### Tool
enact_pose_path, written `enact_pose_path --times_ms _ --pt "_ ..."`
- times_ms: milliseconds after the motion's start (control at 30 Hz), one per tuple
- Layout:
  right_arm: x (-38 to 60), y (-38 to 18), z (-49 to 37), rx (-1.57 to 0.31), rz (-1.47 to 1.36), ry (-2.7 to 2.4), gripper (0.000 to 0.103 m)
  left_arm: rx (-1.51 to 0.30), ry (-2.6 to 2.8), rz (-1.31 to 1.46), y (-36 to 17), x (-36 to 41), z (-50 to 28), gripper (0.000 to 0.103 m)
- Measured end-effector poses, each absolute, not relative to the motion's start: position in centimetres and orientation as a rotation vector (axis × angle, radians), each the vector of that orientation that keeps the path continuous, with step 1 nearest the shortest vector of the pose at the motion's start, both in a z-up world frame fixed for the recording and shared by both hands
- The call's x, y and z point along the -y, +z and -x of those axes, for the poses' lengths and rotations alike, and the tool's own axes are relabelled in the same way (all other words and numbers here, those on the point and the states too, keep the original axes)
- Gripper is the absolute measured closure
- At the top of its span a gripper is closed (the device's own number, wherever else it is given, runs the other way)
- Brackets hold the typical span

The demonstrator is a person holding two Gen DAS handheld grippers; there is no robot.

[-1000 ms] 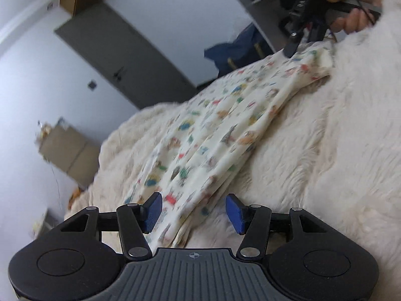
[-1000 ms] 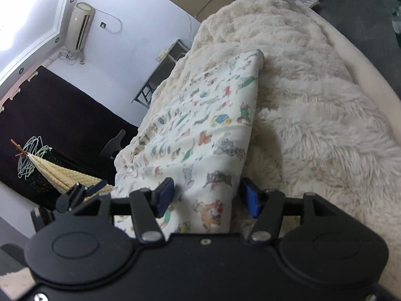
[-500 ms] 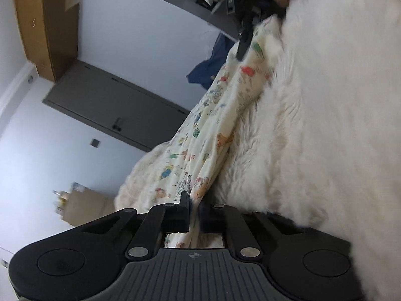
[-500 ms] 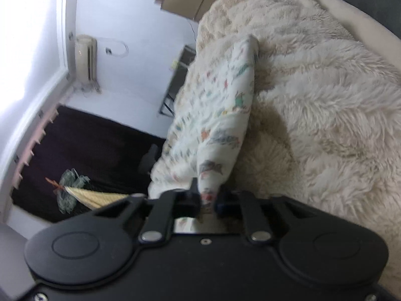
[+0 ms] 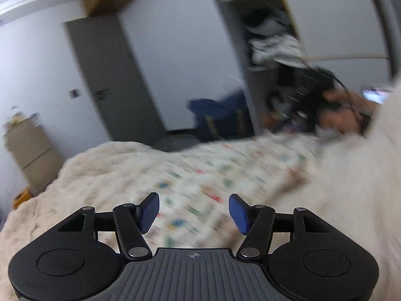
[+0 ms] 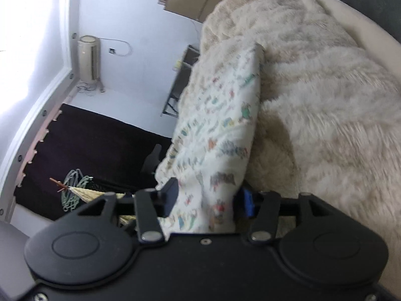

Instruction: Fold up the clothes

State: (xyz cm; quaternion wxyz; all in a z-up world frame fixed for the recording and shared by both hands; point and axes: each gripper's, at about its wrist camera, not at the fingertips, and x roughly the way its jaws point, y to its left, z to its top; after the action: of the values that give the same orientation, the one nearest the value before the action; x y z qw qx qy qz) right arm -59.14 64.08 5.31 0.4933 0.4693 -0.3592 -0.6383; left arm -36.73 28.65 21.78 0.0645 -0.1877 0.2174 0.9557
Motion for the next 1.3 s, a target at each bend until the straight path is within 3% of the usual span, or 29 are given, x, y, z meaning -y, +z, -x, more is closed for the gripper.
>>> enact_pose_path --times_ms 233,333,400,500,567,600,667,700,833,1067,1167,1300 --pt "-63.0 4.2 62.1 0.936 -1.146 -1.542 0.048 -0.672 2.721 0.719 21.0 -29.1 41.3 0.048" --pt "-62.6 3.6 62.9 0.957 -1.169 -1.533 0.061 -0.669 2.603 0.781 20.6 -28.9 43.8 0.048" --pt "-62.0 3.4 63.7 0.956 -1.187 -1.527 0.08 -0.666 2.525 0.819 20.3 -28.8 45.4 0.049" --pt "-61.4 3.8 64.2 0.937 -1.189 -1.523 0.086 -0.66 2.406 0.873 19.8 -28.6 47.8 0.049" --pt "-60.9 4.6 64.6 0.916 -1.187 -1.521 0.089 -0.649 2.335 0.914 19.4 -28.5 49.4 0.039" --pt "-60.7 5.0 64.7 0.905 -1.184 -1.522 0.09 -0.631 2.312 0.95 18.9 -28.3 50.0 0.033" --pt "-60.2 6.5 64.8 0.872 -1.164 -1.523 0.091 -0.595 2.266 1.018 18.0 -27.9 51.4 0.007" --pt "-60.2 6.8 64.7 0.865 -1.159 -1.523 0.091 -0.577 2.242 1.052 17.6 -27.7 52.0 0.001" --pt "-59.5 9.3 64.2 0.821 -1.136 -1.543 0.096 -0.518 2.154 1.164 15.9 -27.0 54.2 0.0" --pt "-54.7 17.7 61.1 0.59 -1.048 -1.636 0.096 -0.509 2.225 1.054 16.1 -25.2 51.8 0.0" --pt "-50.7 22.3 58.7 0.44 -1.006 -1.698 0.096 -0.498 2.349 0.953 17.8 -23.2 48.8 0.001" --pt "-46.2 25.4 56.3 0.341 -1.006 -1.714 0.095 -0.266 2.644 0.628 21.3 -18.8 39.4 0.001"
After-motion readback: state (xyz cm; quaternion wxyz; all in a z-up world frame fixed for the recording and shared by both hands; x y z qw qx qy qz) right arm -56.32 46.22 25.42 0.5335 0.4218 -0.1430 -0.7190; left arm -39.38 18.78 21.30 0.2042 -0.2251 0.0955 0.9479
